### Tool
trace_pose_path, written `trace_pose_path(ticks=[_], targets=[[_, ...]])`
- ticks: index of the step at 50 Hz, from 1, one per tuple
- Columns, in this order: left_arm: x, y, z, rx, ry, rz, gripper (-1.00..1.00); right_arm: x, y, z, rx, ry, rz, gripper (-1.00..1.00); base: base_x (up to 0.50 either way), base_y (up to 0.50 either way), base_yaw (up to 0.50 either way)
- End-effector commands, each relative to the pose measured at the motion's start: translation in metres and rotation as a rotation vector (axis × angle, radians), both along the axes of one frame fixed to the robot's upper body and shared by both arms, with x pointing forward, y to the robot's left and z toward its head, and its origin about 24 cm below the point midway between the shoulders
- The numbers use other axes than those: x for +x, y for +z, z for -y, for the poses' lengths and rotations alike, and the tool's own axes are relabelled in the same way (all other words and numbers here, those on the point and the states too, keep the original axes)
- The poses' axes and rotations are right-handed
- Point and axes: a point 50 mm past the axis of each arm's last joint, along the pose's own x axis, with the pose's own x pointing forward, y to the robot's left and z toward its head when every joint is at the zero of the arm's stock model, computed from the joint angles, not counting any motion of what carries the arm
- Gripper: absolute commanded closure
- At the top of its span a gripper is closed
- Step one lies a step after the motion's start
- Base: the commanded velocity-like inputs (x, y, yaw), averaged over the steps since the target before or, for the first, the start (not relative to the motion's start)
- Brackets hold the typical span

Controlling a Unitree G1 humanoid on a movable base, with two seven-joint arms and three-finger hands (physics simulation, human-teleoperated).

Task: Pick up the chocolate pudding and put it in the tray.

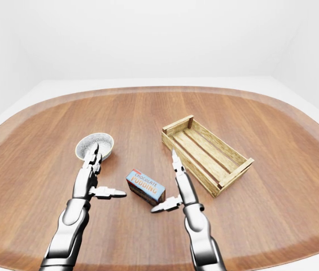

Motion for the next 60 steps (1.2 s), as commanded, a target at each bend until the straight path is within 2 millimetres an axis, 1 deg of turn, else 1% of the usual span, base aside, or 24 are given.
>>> trace_pose_path(ticks=[1, 2, 4, 5, 6, 7, 9, 11, 14, 27, 30, 33, 38, 39, 42, 43, 45, 46, 47, 50, 53, 54, 58, 60], targets=[[0.001, 0.000, -0.002, -0.051, 0.007, -0.019, -1.00, 0.003, -0.016, -0.001, -0.022, -0.017, -0.057, -1.00, 0.00, 0.00, 0.00], [0.001, 0.001, -0.002, -0.050, 0.008, -0.019, -1.00, 0.003, -0.017, -0.001, -0.022, -0.018, -0.061, -1.00, 0.00, 0.00, 0.00], [0.001, 0.001, -0.002, -0.050, 0.007, -0.019, -1.00, 0.004, 0.002, -0.005, -0.006, 0.012, 0.009, -1.00, 0.00, 0.00, 0.00], [0.001, 0.001, -0.002, -0.051, 0.007, -0.019, -1.00, 0.003, -0.012, -0.003, -0.017, -0.008, -0.042, -1.00, 0.00, 0.00, 0.00], [0.001, 0.001, -0.002, -0.051, 0.007, -0.019, -1.00, 0.004, 0.002, -0.006, -0.009, 0.016, 0.010, -1.00, 0.00, 0.00, 0.00], [0.001, 0.001, -0.002, -0.050, 0.007, -0.019, -1.00, 0.003, -0.013, -0.004, -0.022, -0.007, -0.045, -1.00, 0.00, 0.00, 0.00], [0.001, 0.001, -0.002, -0.051, 0.007, -0.019, -1.00, 0.002, -0.016, -0.004, -0.027, -0.010, -0.055, -1.00, 0.00, 0.00, 0.00], [0.001, 0.001, -0.002, -0.050, 0.007, -0.019, -1.00, 0.004, 0.004, -0.008, -0.012, 0.022, 0.020, -1.00, 0.00, 0.00, 0.00], [0.001, 0.001, -0.002, -0.051, 0.007, -0.018, -1.00, 0.002, -0.015, -0.005, -0.029, -0.006, -0.050, -1.00, 0.00, 0.00, 0.00], [0.001, 0.001, -0.002, -0.051, 0.008, -0.019, -1.00, 0.003, -0.019, -0.011, -0.042, 0.003, -0.063, -1.00, 0.00, 0.00, 0.00], [0.001, 0.001, -0.002, -0.051, 0.007, -0.018, -1.00, 0.005, -0.005, -0.014, -0.031, 0.030, -0.013, -1.00, 0.00, 0.00, 0.00], [0.001, 0.001, -0.002, -0.051, 0.007, -0.019, -1.00, 0.003, -0.025, -0.012, -0.050, 0.001, -0.087, -1.00, 0.00, 0.00, 0.00], [0.001, 0.001, -0.002, -0.050, 0.007, -0.018, -1.00, 0.004, -0.029, -0.013, -0.053, 0.000, -0.101, -1.00, 0.00, 0.00, 0.00], [0.001, 0.001, -0.002, -0.051, 0.007, -0.018, -1.00, 0.004, -0.021, -0.014, -0.044, 0.014, -0.072, -1.00, 0.00, 0.00, 0.00], [0.001, 0.001, -0.002, -0.050, 0.007, -0.018, -1.00, 0.004, -0.035, -0.014, -0.062, -0.003, -0.123, -1.00, 0.00, 0.00, 0.00], [0.001, 0.001, -0.002, -0.050, 0.007, -0.019, -1.00, 0.005, -0.025, -0.016, -0.050, 0.014, -0.088, -1.00, 0.00, 0.00, 0.00], [0.001, 0.001, -0.002, -0.051, 0.007, -0.019, -1.00, 0.004, -0.038, -0.014, -0.066, -0.004, -0.135, -1.00, 0.00, 0.00, 0.00], [0.001, 0.001, -0.002, -0.050, 0.007, -0.018, -1.00, 0.005, -0.029, -0.016, -0.057, 0.012, -0.103, -1.00, 0.00, 0.00, 0.00], [0.001, 0.001, -0.002, -0.050, 0.007, -0.019, -1.00, 0.004, -0.041, -0.014, -0.073, -0.007, -0.147, -1.00, 0.00, 0.00, 0.00], [0.001, 0.001, -0.002, -0.050, 0.007, -0.019, -1.00, 0.005, -0.023, -0.017, -0.053, 0.024, -0.082, -1.00, 0.00, 0.00, 0.00], [0.001, 0.001, -0.002, -0.050, 0.007, -0.019, -1.00, 0.005, -0.026, -0.017, -0.056, 0.021, -0.092, -1.00, 0.00, 0.00, 0.00], [0.001, 0.001, -0.002, -0.051, 0.007, -0.019, -1.00, 0.004, -0.037, -0.015, -0.069, 0.004, -0.131, -1.00, 0.00, 0.00, 0.00], [0.001, 0.001, -0.002, -0.050, 0.007, -0.019, -1.00, 0.004, -0.028, -0.019, -0.061, 0.024, -0.097, -1.00, 0.00, 0.00, 0.00], [0.001, 0.001, -0.002, -0.050, 0.007, -0.018, -1.00, 0.004, -0.037, -0.017, -0.074, 0.011, -0.129, -1.00, 0.00, 0.00, 0.00]])
